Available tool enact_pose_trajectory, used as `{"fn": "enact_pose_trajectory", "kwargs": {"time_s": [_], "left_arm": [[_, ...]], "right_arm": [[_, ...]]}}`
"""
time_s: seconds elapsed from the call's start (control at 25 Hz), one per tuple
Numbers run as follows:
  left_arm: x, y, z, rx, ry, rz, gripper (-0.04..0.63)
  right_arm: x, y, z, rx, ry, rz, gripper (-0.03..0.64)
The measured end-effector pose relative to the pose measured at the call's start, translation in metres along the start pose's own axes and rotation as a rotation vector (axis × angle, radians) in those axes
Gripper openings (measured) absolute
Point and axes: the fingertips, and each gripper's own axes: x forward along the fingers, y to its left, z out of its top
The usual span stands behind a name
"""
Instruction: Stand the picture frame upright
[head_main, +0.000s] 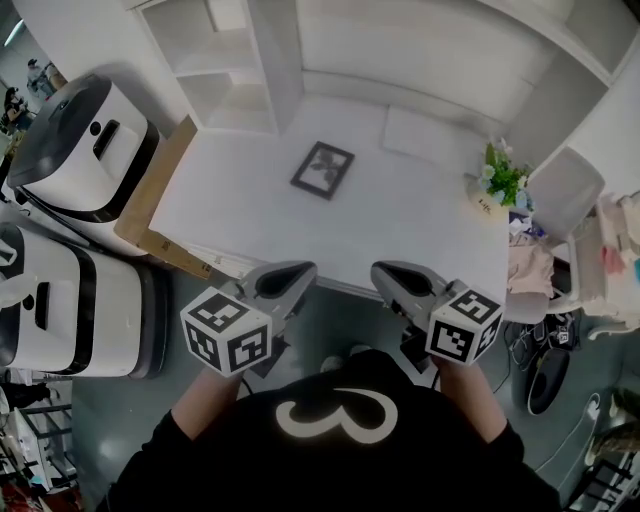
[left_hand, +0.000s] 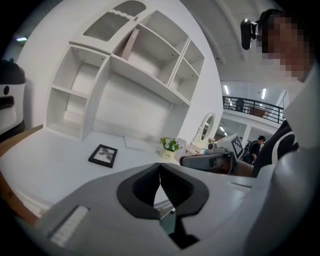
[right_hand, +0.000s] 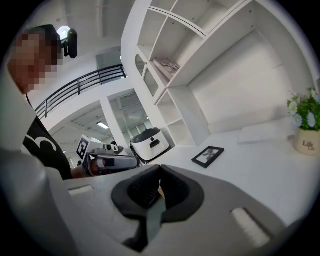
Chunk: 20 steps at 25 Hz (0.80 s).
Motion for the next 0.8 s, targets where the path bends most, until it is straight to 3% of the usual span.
{"fn": "enact_pose_trajectory", "kwargs": {"time_s": [0.24,0.64,0.72,0.8], "left_arm": [[0.016,0.041,0.001,-0.011,0.004,0.069,0.011],[0.062,0.130,0.014,-0.033,0.089,0.134,0.014],[0.073,0.148,0.019,-0.041,0.098,0.137,0.014],[0.083,0.166,0.022,-0.043,0.112,0.140,0.014]], "right_arm": [[0.033,-0.027,0.006,-0.012,0.029,0.015,0.003],[0.106,-0.106,0.021,0.048,0.117,-0.017,0.003],[0.120,-0.121,0.022,0.041,0.146,-0.026,0.062],[0.132,-0.136,0.024,0.031,0.173,-0.043,0.072]]}}
